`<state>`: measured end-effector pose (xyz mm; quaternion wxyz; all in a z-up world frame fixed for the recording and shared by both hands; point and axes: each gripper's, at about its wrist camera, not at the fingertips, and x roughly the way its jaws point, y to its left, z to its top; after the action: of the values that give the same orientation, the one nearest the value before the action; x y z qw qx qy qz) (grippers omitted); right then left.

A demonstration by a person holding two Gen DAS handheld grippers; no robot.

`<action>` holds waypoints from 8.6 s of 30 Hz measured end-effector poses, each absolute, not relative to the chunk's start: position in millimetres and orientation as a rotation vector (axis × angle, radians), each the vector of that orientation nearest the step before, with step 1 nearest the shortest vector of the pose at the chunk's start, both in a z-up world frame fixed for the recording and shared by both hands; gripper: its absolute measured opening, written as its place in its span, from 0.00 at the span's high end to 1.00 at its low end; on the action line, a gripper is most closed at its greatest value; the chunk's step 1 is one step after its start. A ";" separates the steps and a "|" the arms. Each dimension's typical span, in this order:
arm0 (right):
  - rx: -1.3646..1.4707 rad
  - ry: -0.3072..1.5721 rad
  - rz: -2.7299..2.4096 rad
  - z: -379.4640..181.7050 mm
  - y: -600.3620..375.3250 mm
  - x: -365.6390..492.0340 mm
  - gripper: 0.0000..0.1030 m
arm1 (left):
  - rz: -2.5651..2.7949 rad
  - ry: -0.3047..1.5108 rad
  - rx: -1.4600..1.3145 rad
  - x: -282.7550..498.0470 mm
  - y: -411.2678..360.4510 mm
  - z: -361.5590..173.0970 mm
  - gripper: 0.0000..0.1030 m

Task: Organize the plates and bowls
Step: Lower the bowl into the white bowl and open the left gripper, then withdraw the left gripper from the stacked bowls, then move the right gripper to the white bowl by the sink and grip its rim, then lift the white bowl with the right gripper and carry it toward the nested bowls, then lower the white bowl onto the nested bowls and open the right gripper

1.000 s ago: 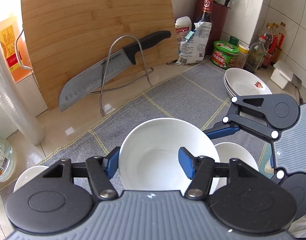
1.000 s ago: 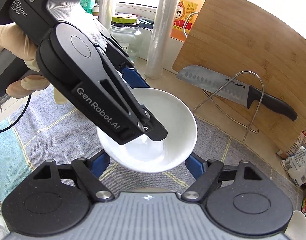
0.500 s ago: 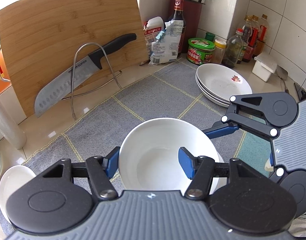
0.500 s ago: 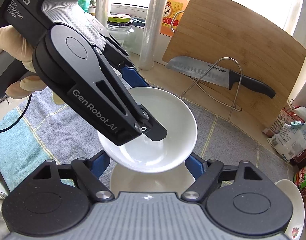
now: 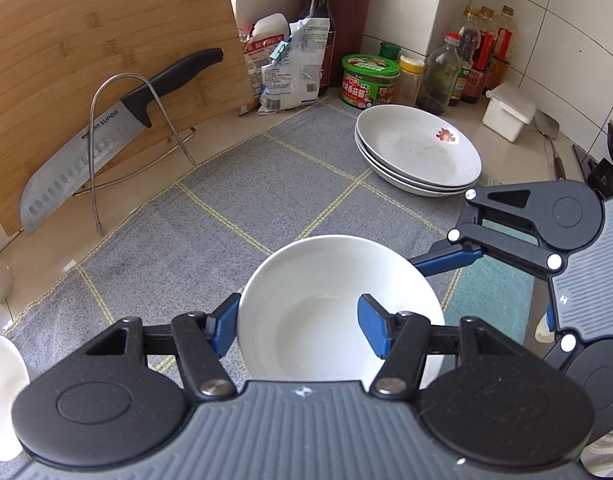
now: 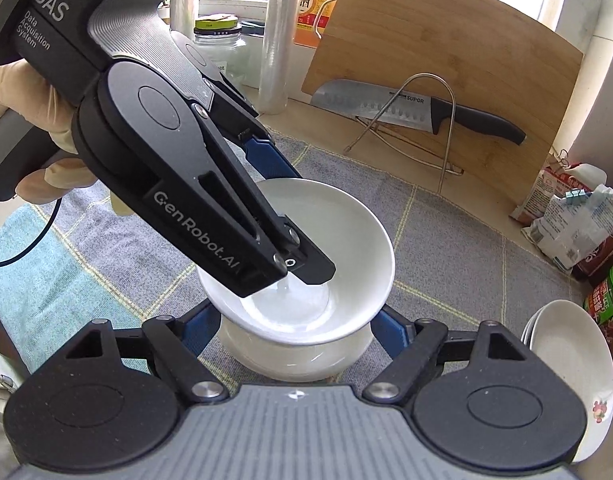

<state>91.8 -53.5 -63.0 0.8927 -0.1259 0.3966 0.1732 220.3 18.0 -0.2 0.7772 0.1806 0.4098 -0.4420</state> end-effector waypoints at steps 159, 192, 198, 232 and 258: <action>-0.252 0.981 0.766 -80.1 143.1 336.4 0.17 | -0.390 0.665 0.186 274.7 221.5 -62.9 0.14; -0.194 0.985 0.815 -66.0 133.9 317.9 0.19 | -0.418 0.682 0.217 252.3 215.1 -45.8 0.13; -0.198 0.969 0.821 -54.8 123.7 294.7 0.19 | -0.430 0.682 0.226 233.9 207.9 -32.0 0.13; -0.099 0.899 0.600 -15.6 -9.3 173.9 0.19 | -0.702 0.634 0.300 159.9 112.5 18.1 0.13; -0.033 0.951 0.432 -35.5 -79.2 155.4 0.19 | -0.854 0.684 0.315 162.1 45.9 2.0 0.13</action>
<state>155.4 -79.2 -35.5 0.8665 -0.0158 0.4544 0.2061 162.1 45.9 2.0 0.8423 0.1491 0.3237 -0.4044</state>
